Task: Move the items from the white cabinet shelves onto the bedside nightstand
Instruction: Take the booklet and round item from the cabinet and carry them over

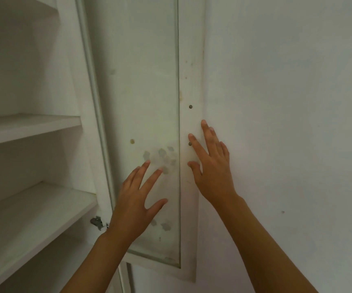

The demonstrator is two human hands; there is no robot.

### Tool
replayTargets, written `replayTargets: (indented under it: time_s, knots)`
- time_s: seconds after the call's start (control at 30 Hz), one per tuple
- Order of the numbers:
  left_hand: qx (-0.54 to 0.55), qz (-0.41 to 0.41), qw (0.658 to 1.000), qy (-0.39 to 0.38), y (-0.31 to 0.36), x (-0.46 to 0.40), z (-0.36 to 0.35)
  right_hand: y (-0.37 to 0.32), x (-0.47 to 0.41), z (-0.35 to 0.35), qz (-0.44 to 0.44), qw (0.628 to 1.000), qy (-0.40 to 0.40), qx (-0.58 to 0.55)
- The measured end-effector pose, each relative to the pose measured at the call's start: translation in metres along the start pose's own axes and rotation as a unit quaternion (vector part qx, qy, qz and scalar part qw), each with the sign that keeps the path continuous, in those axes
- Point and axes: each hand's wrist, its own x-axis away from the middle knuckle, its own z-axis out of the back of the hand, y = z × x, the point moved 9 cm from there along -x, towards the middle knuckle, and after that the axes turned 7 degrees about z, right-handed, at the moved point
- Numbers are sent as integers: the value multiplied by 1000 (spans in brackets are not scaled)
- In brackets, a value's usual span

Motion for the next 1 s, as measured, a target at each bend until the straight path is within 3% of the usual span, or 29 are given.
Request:
replayTargets:
  time_s: [0.13, 0.53, 1.0]
  knots:
    - [7, 41, 999, 11, -28, 30, 32, -39, 17, -4, 10, 1000, -4, -1]
    - [17, 137, 990, 13, -122, 141, 112, -196, 54, -73, 38, 984, -95, -145]
    - [-34, 262, 964, 17, -197, 266, 124, -341, 53, -171, 116, 916, -192, -333]
